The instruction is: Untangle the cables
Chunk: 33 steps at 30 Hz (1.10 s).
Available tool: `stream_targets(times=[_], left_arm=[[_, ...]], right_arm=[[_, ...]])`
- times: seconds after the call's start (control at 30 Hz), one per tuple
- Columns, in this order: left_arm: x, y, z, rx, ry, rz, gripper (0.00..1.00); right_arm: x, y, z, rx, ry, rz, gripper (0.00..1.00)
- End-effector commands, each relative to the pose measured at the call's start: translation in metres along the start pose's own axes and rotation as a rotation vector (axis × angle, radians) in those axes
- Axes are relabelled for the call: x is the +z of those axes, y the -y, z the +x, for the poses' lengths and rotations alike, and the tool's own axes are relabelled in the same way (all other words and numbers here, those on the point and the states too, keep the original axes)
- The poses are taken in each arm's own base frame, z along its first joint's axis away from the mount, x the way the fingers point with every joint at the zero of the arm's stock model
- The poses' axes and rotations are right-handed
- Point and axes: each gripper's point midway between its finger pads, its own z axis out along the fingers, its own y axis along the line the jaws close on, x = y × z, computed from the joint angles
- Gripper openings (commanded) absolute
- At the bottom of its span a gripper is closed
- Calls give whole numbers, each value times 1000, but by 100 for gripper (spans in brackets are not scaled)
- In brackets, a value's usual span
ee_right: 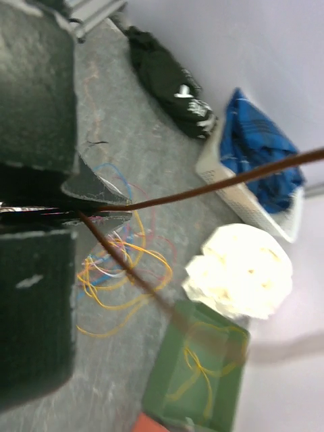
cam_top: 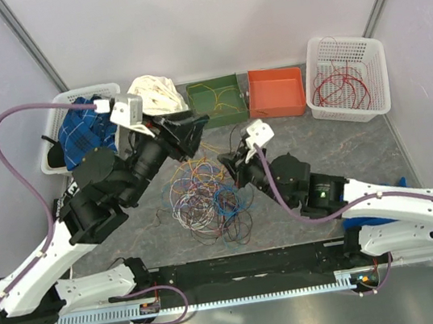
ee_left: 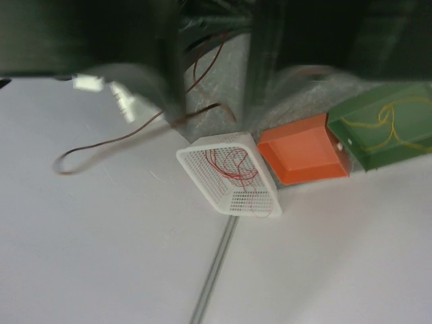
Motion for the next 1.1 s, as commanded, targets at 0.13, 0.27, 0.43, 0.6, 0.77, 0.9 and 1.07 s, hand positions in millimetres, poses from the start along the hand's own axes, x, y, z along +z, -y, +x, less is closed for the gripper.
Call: stream_targets(times=[0.13,0.27,0.43,0.6,0.77,0.9,1.07], left_arm=[[-40,-91,62,-30,11,-361,100],[-63,-116,101,-86,-21,-431,100],[-77,-124,139,-173,-102,-458,100],[-83,-122,177,-245,-187,-438,100],[-90,-118,203,-300,-259,-417,100],[-92,-116,219,-314,-307,-402,100],[-93,-112,244,-324,-387,-391,100]], right_arm=[[-27,68,-132,-47,105,308,0],[-9,100,-172,-18,129,393,0],[10,141,-225,14,183,491,0],[54,207,-223,49,128,615,0],[99,269,-202,171,63,657,0],[116,323,-177,261,23,703,0],[146,368,-140,341,-38,722,0]])
